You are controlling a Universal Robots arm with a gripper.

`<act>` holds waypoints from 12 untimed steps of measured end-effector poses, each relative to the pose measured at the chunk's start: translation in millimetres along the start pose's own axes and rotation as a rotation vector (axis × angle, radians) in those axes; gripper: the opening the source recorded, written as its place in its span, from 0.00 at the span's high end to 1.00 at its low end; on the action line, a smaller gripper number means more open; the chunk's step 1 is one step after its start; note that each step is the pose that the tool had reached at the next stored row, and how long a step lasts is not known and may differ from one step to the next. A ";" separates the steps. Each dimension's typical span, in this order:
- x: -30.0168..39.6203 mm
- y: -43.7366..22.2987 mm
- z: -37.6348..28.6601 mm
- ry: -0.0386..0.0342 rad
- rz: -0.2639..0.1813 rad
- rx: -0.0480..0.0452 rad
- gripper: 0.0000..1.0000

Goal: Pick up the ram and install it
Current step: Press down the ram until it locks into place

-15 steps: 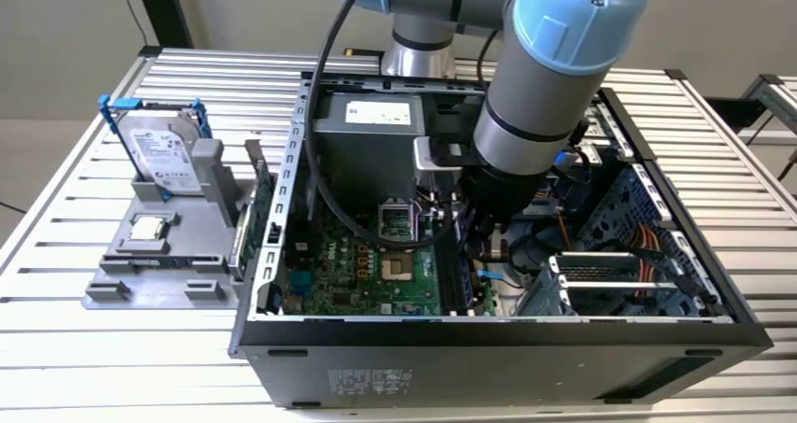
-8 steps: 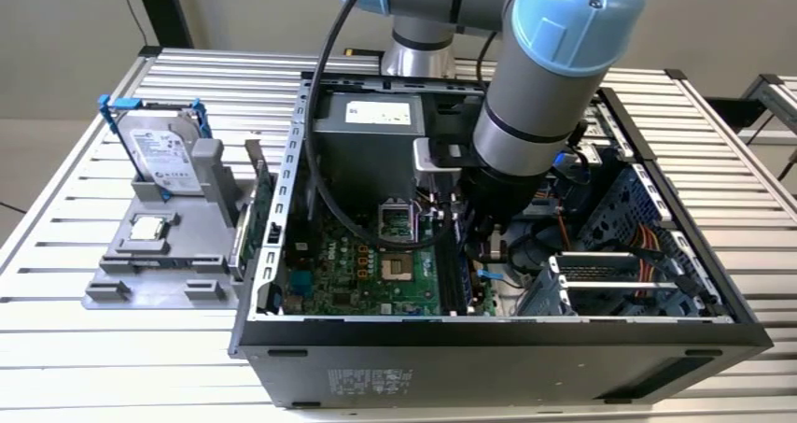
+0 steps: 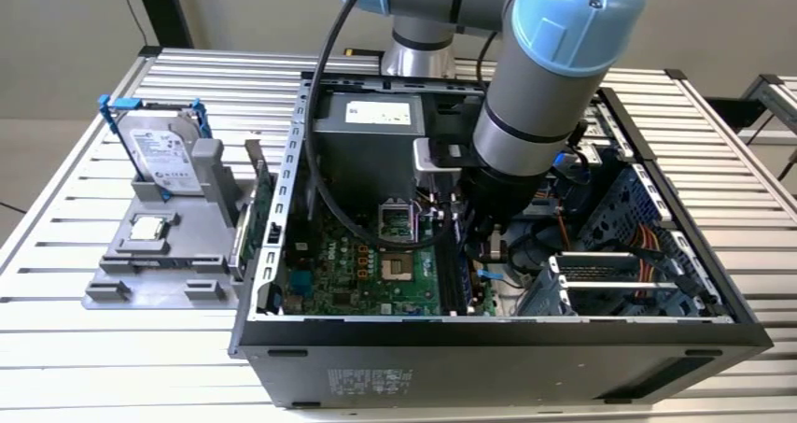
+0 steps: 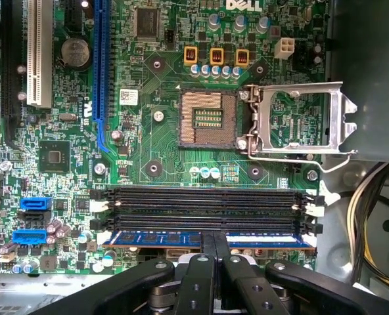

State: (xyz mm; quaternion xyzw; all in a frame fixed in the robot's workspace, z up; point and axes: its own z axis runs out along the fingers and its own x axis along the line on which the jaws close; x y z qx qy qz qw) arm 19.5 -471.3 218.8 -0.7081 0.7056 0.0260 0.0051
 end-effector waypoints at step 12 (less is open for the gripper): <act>-0.8 0.5 -17.2 0.0024 0.000 -0.0005 1.00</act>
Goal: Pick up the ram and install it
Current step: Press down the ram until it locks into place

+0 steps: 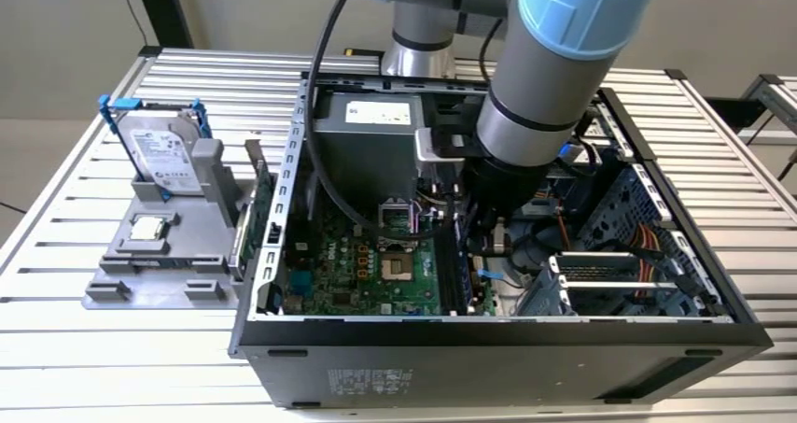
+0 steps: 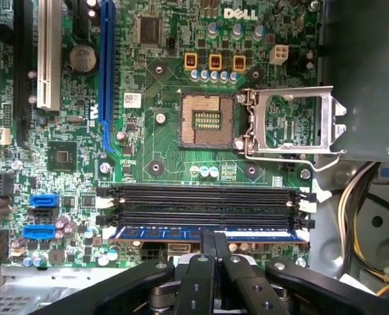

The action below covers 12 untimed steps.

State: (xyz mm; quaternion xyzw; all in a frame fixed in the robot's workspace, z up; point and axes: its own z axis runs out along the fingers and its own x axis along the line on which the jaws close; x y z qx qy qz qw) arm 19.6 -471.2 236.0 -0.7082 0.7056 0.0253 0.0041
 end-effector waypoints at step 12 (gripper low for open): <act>-0.5 0.4 -12.7 0.0029 0.000 0.0000 1.00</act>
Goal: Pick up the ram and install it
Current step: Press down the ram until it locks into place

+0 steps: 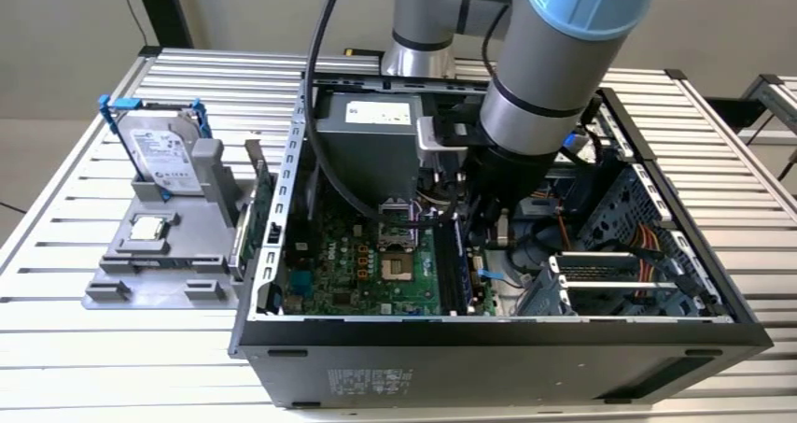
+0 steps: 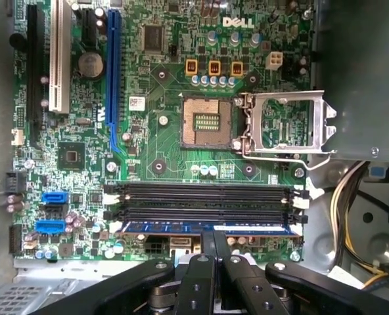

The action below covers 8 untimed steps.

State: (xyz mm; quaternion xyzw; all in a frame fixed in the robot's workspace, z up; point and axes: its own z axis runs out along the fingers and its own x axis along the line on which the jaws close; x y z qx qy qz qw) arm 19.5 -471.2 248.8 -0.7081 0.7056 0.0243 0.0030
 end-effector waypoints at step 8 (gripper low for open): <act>-0.3 0.2 -7.7 0.0032 0.000 0.0000 1.00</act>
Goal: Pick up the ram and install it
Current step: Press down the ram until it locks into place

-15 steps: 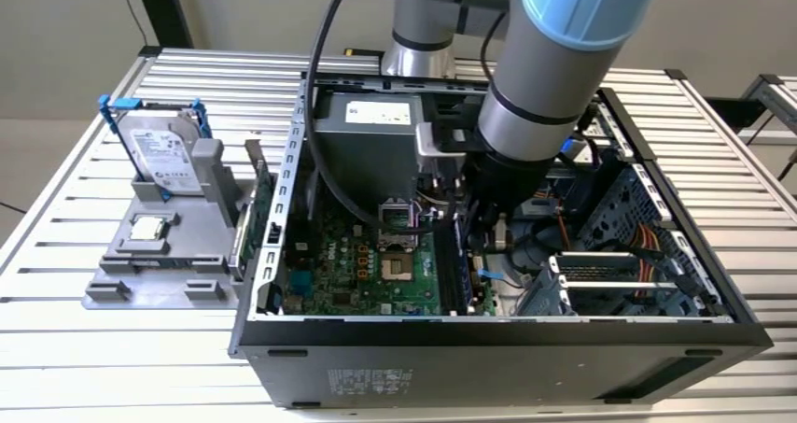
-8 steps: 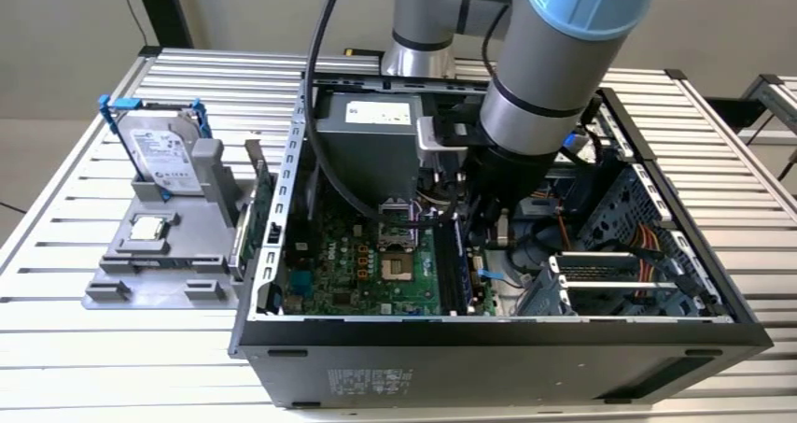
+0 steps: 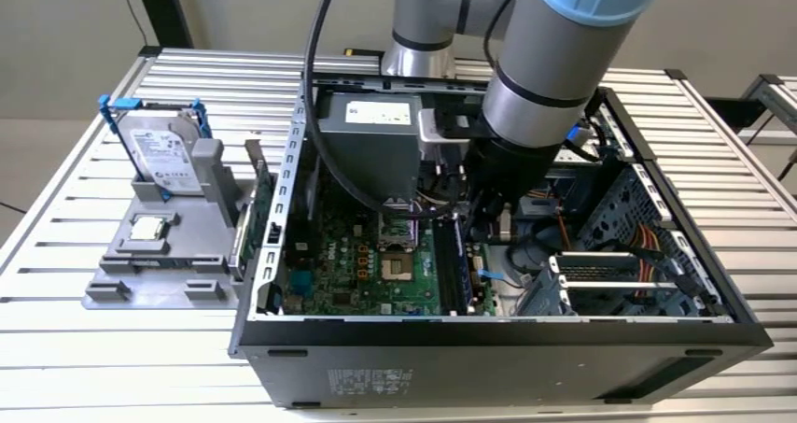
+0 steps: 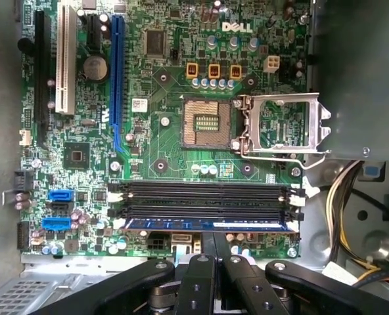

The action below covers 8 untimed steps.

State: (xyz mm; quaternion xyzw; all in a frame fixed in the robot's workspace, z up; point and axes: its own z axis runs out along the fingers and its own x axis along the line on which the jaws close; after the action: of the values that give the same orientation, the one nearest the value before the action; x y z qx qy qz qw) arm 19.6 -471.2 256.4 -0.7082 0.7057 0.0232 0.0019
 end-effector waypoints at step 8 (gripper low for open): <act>-0.4 0.4 -12.1 0.0046 0.000 0.0000 1.00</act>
State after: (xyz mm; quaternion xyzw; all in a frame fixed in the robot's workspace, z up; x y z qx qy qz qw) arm 19.6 -471.2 268.6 -0.7082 0.7057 0.0216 0.0003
